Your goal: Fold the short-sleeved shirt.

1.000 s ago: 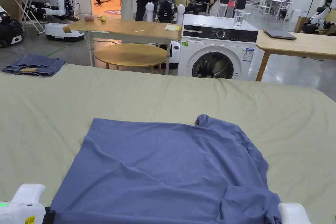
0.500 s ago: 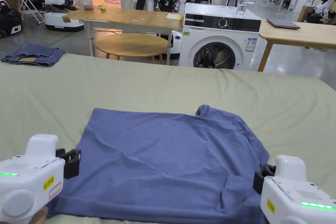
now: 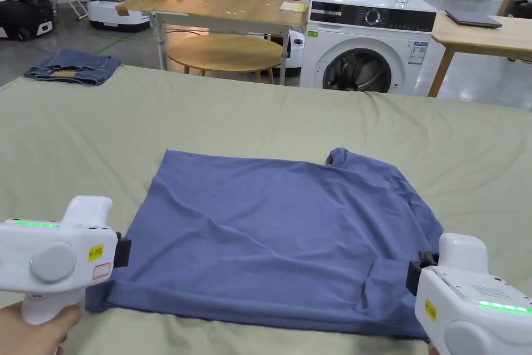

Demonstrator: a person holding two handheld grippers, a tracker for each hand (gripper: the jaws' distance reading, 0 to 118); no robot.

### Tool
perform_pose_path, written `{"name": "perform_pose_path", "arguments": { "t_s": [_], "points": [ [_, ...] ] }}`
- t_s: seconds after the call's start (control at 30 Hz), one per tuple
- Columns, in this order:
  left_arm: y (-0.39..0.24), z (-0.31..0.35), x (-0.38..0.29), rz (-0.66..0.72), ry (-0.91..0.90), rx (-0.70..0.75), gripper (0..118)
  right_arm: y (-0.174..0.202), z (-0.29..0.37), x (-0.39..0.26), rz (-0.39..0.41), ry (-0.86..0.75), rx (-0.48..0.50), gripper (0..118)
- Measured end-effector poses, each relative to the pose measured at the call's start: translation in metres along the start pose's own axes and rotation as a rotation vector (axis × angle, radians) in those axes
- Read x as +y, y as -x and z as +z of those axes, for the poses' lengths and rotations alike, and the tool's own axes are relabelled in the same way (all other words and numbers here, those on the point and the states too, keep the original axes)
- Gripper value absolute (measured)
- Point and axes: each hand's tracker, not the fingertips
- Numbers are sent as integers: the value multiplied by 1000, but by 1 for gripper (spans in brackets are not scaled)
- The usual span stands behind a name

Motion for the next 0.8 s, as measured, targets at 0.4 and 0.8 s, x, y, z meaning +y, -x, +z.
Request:
{"name": "perform_pose_path", "arguments": {
  "t_s": [0.4,0.8],
  "points": [
    [41,-51,-9,85,343,56,48,-3,-11,-15,9,94,18,0],
    [28,-47,-21,24,279,-33,1,-24,-10,-4,59,225,-8,6]
  ]
}}
